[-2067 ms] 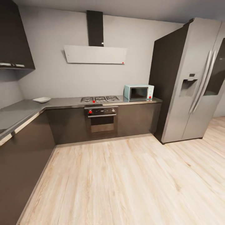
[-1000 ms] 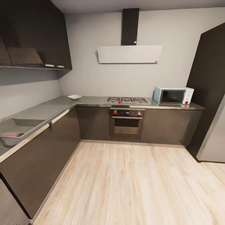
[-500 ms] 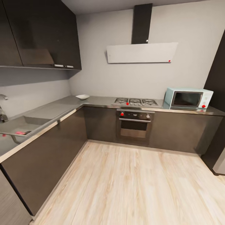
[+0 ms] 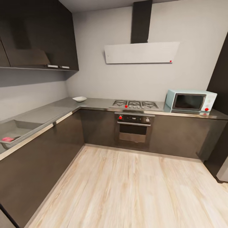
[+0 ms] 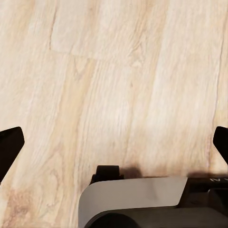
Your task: In the kitchen, take the Vidalia onion out of the sink, dice it on the chopping board with the paring knife, put the diced onion into the bowl on the countertop, then place both the paring knife and the chopping board into the sink.
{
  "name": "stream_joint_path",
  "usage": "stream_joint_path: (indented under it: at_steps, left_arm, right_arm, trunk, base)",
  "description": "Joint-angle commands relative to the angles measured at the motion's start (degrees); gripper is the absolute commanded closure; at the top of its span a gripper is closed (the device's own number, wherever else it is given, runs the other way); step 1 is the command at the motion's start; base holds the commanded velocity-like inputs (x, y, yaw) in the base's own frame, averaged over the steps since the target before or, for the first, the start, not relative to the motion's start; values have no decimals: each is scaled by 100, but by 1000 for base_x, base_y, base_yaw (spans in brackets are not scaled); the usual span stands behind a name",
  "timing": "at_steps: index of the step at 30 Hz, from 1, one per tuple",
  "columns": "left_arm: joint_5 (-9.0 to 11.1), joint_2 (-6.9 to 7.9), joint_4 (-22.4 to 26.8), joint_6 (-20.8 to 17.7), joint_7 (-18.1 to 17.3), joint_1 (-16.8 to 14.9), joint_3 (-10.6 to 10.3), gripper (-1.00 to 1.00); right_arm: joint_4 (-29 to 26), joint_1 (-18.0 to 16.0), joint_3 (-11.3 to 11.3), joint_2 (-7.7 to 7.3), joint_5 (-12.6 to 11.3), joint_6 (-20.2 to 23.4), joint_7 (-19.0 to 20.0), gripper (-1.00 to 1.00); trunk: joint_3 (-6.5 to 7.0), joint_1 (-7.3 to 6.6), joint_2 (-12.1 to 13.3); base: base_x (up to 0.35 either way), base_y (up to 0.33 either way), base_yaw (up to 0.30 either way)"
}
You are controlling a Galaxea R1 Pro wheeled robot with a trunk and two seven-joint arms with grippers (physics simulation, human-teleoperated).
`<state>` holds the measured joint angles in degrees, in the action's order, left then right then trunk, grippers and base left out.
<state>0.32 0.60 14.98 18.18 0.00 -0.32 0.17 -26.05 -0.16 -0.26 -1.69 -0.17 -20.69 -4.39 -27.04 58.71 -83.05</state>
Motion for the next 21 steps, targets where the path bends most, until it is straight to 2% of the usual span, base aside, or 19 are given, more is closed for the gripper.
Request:
stream_joint_path:
  at_steps: [1,8,21]
  left_arm:
    - [3,1,-4,19,0,-3,1,-100]
    - [3,1,4,25,0,-3,1,-100]
    - [3,3,5,27,0,-3,1,-100]
  right_arm:
    - [1,-2,0,1,-1,-14,-10,-100]
    - [4,-2,0,2,-1,-14,-10,-100]
    - [4,-2,0,2,-1,-14,-10,-100]
  trunk:
    - [-5,2,-2]
    - [-5,2,-2]
    - [-5,2,-2]
  base:
    - [227,-19,0]
    - [243,-3,0]
    - [312,0,7]
